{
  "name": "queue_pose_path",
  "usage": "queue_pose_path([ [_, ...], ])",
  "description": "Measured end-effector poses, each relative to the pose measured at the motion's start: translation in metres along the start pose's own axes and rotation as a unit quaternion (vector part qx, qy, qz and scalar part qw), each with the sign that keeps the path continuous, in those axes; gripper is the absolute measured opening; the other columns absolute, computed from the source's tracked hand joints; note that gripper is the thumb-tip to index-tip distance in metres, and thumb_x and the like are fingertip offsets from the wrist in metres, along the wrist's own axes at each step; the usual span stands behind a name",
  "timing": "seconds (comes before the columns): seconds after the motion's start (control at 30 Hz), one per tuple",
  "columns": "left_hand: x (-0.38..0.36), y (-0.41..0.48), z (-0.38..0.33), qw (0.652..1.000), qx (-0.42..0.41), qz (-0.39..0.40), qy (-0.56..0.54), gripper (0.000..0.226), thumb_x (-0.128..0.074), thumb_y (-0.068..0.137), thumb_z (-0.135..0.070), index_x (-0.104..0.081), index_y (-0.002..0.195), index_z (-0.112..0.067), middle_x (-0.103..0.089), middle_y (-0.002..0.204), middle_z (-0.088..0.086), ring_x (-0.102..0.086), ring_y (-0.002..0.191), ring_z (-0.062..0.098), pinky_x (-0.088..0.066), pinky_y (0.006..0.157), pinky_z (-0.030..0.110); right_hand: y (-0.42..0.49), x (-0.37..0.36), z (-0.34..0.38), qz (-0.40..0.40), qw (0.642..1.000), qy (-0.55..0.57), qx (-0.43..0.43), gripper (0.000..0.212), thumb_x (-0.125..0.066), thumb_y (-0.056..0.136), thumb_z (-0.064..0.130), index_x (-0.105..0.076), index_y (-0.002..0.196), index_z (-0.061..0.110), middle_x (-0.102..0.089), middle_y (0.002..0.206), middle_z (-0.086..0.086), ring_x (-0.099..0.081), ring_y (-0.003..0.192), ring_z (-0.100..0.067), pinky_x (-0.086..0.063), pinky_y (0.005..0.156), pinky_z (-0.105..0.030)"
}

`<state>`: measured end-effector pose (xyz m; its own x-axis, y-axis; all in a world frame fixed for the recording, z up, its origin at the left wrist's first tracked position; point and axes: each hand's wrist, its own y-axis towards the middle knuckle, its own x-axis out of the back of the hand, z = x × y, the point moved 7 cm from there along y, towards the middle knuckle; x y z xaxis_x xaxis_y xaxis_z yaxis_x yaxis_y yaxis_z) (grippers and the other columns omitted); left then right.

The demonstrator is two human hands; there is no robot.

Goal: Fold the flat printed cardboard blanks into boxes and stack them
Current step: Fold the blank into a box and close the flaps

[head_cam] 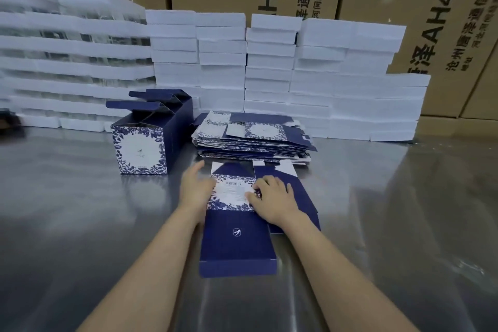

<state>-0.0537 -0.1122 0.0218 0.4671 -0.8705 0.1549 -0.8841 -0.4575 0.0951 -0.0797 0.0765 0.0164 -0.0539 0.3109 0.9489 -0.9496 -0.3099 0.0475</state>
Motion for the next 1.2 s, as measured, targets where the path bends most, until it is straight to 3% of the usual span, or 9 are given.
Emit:
queue_pose_path([
  [0.1,-0.016,-0.009,-0.027,0.924,-0.239,0.022,0.298,0.051,-0.054,0.092,-0.01,-0.048,0.142,-0.019,-0.026,0.158,0.002,-0.026,0.143,0.02,-0.02,0.116,0.03,0.008,-0.015,-0.003,0.02,1.0,-0.005,0.003,0.048,-0.024,0.101,0.045,-0.035,0.143,0.025,-0.01,0.162,-0.002,0.003,0.149,-0.029,0.005,0.118,-0.052],
  [0.27,-0.062,-0.013,0.009,0.806,-0.137,0.228,0.529,0.052,-0.013,0.105,-0.044,-0.01,0.155,-0.032,0.001,0.164,-0.004,0.002,0.15,0.013,0.003,0.12,0.042,0.01,-0.02,-0.005,0.046,0.999,-0.007,-0.01,0.055,-0.012,0.102,0.045,-0.012,0.154,0.03,0.0,0.163,0.003,0.005,0.15,-0.022,0.006,0.119,-0.047],
  [0.57,-0.042,-0.013,0.013,0.827,-0.052,0.158,0.537,0.065,-0.02,0.095,-0.068,-0.012,0.153,-0.04,0.01,0.16,0.022,0.014,0.148,0.036,0.012,0.117,0.046,-0.008,0.012,-0.093,-0.008,0.977,-0.044,-0.209,0.069,-0.018,0.098,0.06,-0.016,0.154,0.02,-0.011,0.162,0.003,0.002,0.149,-0.031,0.006,0.115,-0.056],
  [0.7,-0.032,-0.013,0.005,0.889,-0.081,0.13,0.433,0.06,-0.042,0.095,-0.058,-0.031,0.15,-0.034,-0.018,0.161,0.01,-0.007,0.149,0.028,0.001,0.119,0.043,-0.007,0.025,-0.095,-0.1,0.974,0.075,-0.19,0.041,-0.038,0.096,0.047,-0.062,0.121,0.024,-0.061,0.124,-0.006,-0.035,0.135,-0.032,-0.013,0.117,-0.05],
  [0.8,-0.021,-0.012,-0.005,0.963,-0.078,0.09,0.243,0.05,-0.058,0.093,-0.033,-0.046,0.141,-0.032,-0.041,0.151,-0.002,-0.036,0.138,0.02,-0.019,0.119,0.043,-0.015,0.043,-0.094,-0.207,0.939,0.211,-0.173,0.028,-0.047,0.093,0.036,-0.068,0.079,0.025,-0.066,0.084,0.003,-0.057,0.101,-0.028,-0.034,0.106,-0.04],
  [0.93,-0.013,-0.012,-0.014,0.993,-0.05,0.087,-0.06,0.041,-0.056,0.091,-0.007,-0.06,0.127,-0.025,-0.064,0.108,-0.008,-0.063,0.078,-0.009,-0.047,0.067,0.008,-0.024,0.053,-0.094,-0.283,0.778,0.554,-0.091,0.02,-0.056,0.091,0.016,-0.076,0.088,0.02,-0.073,0.1,-0.001,-0.063,0.095,-0.016,-0.047,0.084,-0.027],
  [1.03,-0.017,-0.01,-0.014,0.983,-0.018,0.102,-0.15,0.036,-0.055,0.093,-0.009,-0.061,0.126,-0.022,-0.066,0.11,-0.007,-0.065,0.091,-0.002,-0.048,0.073,0.01,-0.016,0.047,-0.079,-0.177,0.679,0.712,-0.023,0.027,-0.05,0.096,0.022,-0.068,0.116,0.019,-0.071,0.115,-0.002,-0.068,0.101,-0.014,-0.054,0.081,-0.027],
  [1.1,-0.024,-0.012,-0.012,0.977,0.01,0.128,-0.172,0.034,-0.055,0.096,-0.019,-0.059,0.129,-0.022,-0.067,0.116,0.0,-0.064,0.105,0.015,-0.047,0.087,0.025,-0.011,0.044,-0.064,-0.117,0.709,0.695,0.021,0.038,-0.045,0.099,0.031,-0.055,0.135,0.021,-0.066,0.125,0.0,-0.063,0.115,-0.016,-0.05,0.092,-0.032],
  [1.2,-0.028,-0.017,-0.007,0.971,0.042,0.129,-0.196,0.02,-0.043,0.102,-0.021,-0.054,0.117,-0.019,-0.063,0.083,-0.006,-0.067,0.072,0.011,-0.052,0.069,0.024,-0.008,0.037,-0.049,-0.078,0.788,0.608,0.055,0.054,-0.048,0.093,0.049,-0.043,0.143,0.03,-0.063,0.13,0.007,-0.06,0.118,-0.012,-0.05,0.084,-0.027],
])
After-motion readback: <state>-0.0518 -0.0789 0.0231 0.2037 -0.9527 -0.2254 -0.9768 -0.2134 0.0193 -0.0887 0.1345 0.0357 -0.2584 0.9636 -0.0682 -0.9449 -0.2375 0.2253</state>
